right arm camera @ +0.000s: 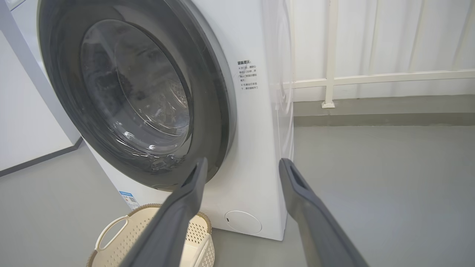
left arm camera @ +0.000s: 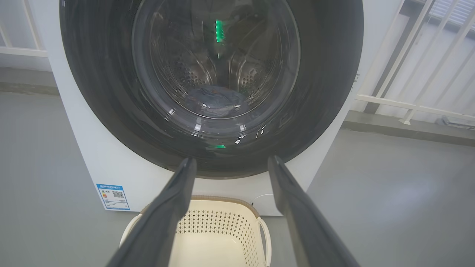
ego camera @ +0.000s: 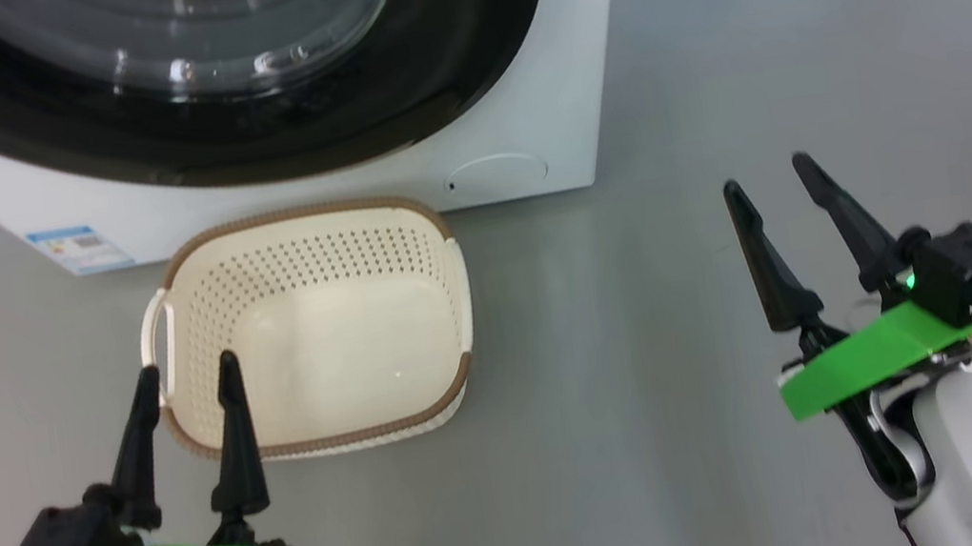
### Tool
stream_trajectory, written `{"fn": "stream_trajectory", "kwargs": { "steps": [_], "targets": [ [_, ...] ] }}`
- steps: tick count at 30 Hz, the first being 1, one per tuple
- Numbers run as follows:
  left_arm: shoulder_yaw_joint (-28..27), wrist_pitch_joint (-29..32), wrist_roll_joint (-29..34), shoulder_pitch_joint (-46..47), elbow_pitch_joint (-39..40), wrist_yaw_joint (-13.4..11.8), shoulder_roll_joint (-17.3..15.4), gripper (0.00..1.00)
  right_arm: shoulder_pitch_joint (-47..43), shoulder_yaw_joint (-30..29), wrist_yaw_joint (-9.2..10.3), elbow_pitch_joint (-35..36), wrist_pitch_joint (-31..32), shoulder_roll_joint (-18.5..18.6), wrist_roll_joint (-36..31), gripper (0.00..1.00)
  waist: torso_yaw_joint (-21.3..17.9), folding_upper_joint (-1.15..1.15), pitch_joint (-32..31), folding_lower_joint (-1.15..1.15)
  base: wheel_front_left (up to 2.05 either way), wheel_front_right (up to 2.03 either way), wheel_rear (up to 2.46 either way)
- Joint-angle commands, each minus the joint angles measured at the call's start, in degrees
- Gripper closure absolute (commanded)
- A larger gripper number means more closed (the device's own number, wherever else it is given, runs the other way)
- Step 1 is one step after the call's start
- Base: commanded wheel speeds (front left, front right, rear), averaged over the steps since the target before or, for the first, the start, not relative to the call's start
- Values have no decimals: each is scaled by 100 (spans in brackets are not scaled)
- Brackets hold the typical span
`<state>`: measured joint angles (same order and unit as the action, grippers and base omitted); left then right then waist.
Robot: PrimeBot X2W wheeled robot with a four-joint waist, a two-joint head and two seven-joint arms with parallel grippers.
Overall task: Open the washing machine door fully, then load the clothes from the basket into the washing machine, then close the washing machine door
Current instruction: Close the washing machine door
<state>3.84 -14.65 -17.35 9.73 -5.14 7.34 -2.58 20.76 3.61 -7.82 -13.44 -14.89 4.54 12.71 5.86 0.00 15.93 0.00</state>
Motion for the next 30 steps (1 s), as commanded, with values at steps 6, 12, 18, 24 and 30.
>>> {"fn": "stream_trajectory", "kwargs": {
  "steps": [6, 12, 18, 24, 30],
  "targets": [
    [-323, -35, 102, -255, 61, 14, -189, 0, -474, 73, 33, 254, -11, -95, -11, 0, -294, 0, -460, 0, 0, 0, 0],
    [-400, -35, 167, -506, 24, 14, -205, 0, -911, -12, 33, 275, -11, -130, 7, 0, -373, 0, -793, 0, 0, 0, 0],
    [-469, -35, 189, -750, 28, 14, -256, 0, -1262, -137, 33, 306, -11, -151, 13, 0, -425, 0, -1001, 0, 0, 0, 0],
    [-622, -35, 308, -1016, -13, 14, -258, 0, -1561, -317, 33, 413, -11, -162, -39, 0, -464, 0, -1197, 0, 0, 0, 0],
    [-642, -35, 407, -1195, -54, 14, -206, 0, -1734, -365, 33, 435, -11, -165, -43, 0, -442, 0, -1408, 0, 0, 0, 0]
  ]
}}
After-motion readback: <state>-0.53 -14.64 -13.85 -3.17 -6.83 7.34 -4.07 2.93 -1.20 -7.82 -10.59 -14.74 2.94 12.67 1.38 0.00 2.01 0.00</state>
